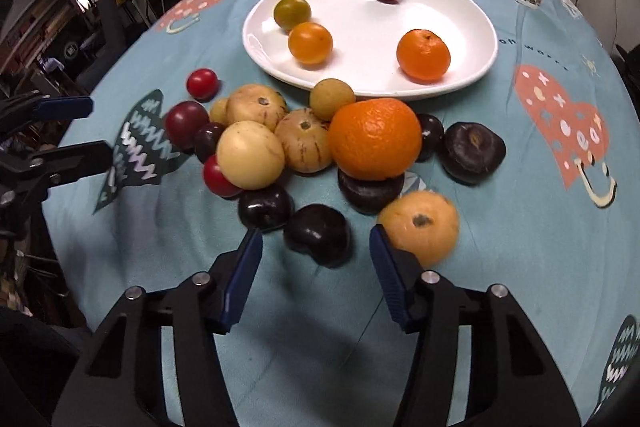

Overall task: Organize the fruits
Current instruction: 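Grasp a dark purple plum with the right tool while the left tool grasps a beige fruit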

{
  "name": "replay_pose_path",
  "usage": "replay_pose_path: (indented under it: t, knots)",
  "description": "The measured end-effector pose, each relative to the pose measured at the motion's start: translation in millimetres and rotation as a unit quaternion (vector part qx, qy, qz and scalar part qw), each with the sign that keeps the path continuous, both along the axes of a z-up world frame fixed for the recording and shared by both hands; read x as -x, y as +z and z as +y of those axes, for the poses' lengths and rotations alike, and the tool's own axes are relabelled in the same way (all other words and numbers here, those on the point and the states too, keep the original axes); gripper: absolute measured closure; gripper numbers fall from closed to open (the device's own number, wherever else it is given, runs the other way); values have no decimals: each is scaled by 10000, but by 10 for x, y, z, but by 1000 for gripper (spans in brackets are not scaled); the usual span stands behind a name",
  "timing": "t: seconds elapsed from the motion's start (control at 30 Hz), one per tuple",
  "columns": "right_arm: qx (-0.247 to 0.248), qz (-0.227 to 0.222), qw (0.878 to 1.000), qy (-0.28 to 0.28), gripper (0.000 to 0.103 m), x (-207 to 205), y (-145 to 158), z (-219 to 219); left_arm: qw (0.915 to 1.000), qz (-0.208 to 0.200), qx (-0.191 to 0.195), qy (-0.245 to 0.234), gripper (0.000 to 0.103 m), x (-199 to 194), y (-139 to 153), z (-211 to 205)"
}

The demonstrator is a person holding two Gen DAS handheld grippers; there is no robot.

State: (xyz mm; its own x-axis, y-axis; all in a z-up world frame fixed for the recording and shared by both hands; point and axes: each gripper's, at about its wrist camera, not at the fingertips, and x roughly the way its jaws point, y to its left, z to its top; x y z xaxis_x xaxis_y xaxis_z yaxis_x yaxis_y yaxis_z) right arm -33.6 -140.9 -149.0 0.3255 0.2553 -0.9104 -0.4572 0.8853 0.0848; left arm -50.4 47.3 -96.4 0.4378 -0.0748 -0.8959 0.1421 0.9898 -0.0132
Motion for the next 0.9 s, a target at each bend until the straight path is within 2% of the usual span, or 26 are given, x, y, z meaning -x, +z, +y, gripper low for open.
replay_pose_path:
  t: [0.03, 0.1, 0.23, 0.37, 0.5, 0.67, 0.73, 0.9]
  knots:
    - [29, 46, 10000, 23, 50, -36, -35, 14, 10000, 8, 11, -1, 14, -4, 0, -5]
    - [87, 42, 9998, 181, 67, -45, -62, 55, 10000, 18, 32, -20, 14, -18, -4, -29]
    - [36, 118, 9995, 289, 67, -29, -53, 4, 9996, -4, 186, -234, 14, -88, 26, -191]
    - [-213, 175, 9996, -15, 67, 23, 8, -211, 9982, -66, 351, -486, 16, -256, 22, -454]
    - [-373, 207, 9988, -231, 67, 60, 50, -334, 9974, 229, 393, -554, 38, -461, -132, -654]
    - [-455, 184, 9982, -346, 67, 96, 87, -427, 9959, 533, 473, -560, 40, -582, -304, -786]
    - [-473, 184, 9981, -359, 67, 94, 91, -456, 9946, 681, 491, -607, 63, -622, -376, -834]
    - [-513, 171, 9979, -366, 67, 73, 110, -475, 9953, 603, 406, -645, 64, -603, -310, -854]
